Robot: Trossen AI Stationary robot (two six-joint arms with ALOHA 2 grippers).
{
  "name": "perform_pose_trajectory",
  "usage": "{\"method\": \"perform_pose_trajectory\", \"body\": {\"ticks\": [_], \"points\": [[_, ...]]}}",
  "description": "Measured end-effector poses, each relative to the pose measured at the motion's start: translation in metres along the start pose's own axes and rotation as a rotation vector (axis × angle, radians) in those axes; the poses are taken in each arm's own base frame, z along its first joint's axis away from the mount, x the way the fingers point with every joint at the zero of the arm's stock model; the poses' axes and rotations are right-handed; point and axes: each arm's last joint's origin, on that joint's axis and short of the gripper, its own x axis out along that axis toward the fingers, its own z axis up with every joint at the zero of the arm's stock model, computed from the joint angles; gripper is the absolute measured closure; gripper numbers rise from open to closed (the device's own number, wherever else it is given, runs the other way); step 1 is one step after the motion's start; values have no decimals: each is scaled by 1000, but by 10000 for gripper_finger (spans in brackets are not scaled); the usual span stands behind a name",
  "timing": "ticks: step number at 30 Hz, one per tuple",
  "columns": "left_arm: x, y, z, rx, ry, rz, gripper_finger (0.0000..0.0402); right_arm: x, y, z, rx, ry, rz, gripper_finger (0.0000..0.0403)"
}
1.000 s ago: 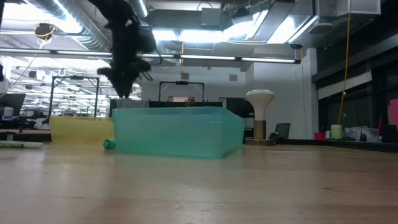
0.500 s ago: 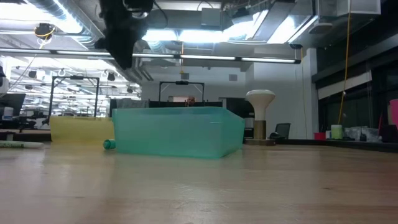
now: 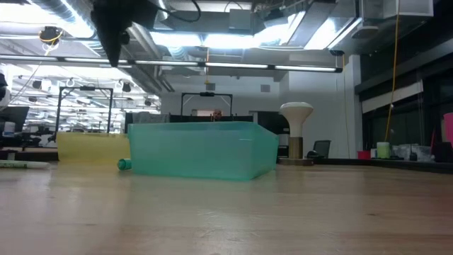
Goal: Pick & Place Markers
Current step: Put the green marker pen into the yellow bin
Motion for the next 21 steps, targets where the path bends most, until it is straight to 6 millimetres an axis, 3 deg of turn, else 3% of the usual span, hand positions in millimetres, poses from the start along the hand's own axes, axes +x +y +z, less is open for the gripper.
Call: {"method": "perform_pose_trajectory", "body": {"ticks": [7, 21], "points": [[9, -16, -10, 21, 63, -20, 254, 0, 0, 0, 27, 0, 0, 286], [65, -25, -43, -601, 149, 37, 222, 0, 0, 0, 22, 0, 0, 286]]}}
